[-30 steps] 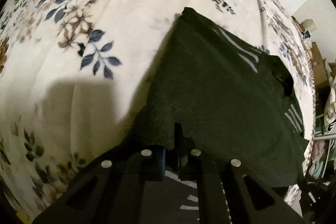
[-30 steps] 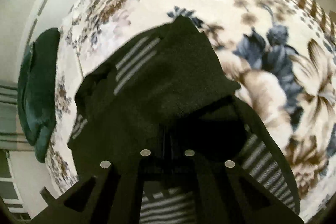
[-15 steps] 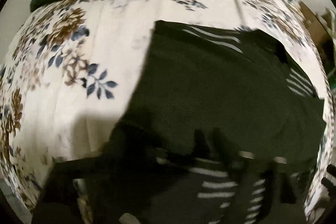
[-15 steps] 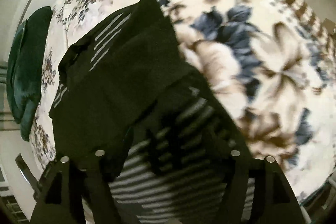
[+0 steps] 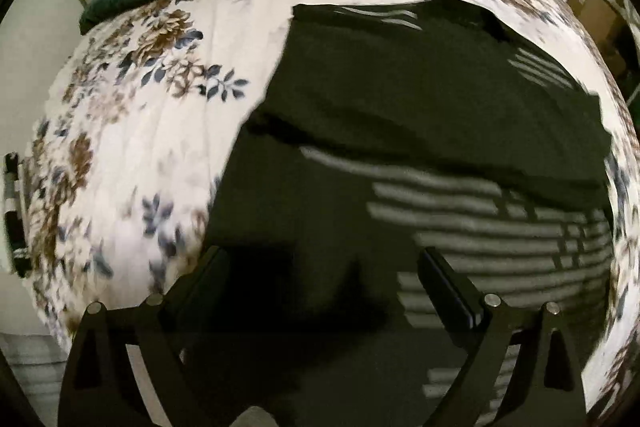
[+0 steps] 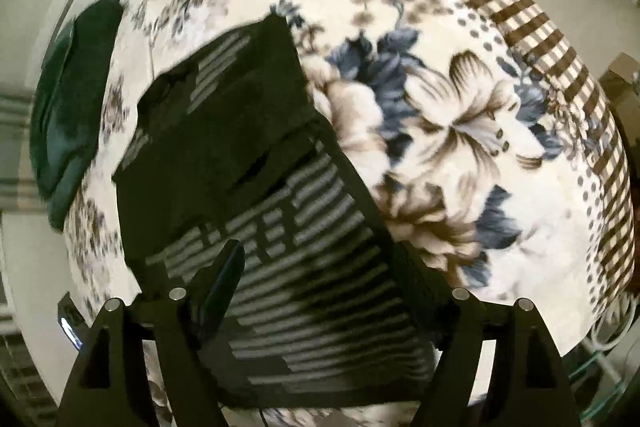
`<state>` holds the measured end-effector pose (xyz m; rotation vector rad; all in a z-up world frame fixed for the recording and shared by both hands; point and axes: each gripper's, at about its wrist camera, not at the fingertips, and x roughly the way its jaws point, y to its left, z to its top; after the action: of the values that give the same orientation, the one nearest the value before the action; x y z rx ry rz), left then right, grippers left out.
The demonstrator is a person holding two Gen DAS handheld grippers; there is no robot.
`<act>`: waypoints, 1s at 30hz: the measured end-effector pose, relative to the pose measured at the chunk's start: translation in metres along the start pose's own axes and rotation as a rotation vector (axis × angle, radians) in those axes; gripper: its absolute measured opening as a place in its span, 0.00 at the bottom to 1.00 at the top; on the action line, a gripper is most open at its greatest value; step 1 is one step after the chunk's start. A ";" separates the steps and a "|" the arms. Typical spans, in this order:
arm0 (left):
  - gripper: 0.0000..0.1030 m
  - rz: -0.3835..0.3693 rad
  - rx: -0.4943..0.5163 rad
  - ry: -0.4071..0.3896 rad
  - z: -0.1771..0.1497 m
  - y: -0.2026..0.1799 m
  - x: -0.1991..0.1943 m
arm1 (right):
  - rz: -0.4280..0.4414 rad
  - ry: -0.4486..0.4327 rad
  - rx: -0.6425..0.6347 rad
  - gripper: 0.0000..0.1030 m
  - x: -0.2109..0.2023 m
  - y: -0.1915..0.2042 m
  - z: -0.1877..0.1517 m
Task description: Fold small clothes
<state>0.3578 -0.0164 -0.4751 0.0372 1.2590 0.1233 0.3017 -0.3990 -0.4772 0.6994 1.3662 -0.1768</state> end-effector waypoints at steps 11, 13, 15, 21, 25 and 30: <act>0.94 0.139 -0.035 0.110 -0.106 -0.137 -0.016 | 0.045 0.103 -0.296 0.53 0.041 -0.047 0.088; 0.94 0.171 -0.046 0.110 -0.109 -0.151 -0.011 | 0.059 0.110 -0.351 0.47 0.061 -0.038 0.104; 0.94 0.183 -0.054 0.116 -0.112 -0.162 -0.005 | 0.071 0.128 -0.421 0.47 0.085 -0.024 0.116; 0.94 0.192 -0.059 0.140 -0.118 -0.183 0.006 | 0.095 0.139 -0.462 0.48 0.122 -0.001 0.136; 0.94 0.197 -0.083 0.146 -0.118 -0.187 0.007 | 0.112 0.146 -0.376 0.48 0.140 -0.008 0.158; 0.94 0.198 -0.122 0.172 -0.123 -0.188 0.009 | 0.042 0.116 -0.541 0.48 0.132 0.008 0.131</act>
<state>0.2575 -0.2070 -0.5394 0.0465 1.4159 0.3813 0.4445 -0.4288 -0.5924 0.2859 1.4244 0.2654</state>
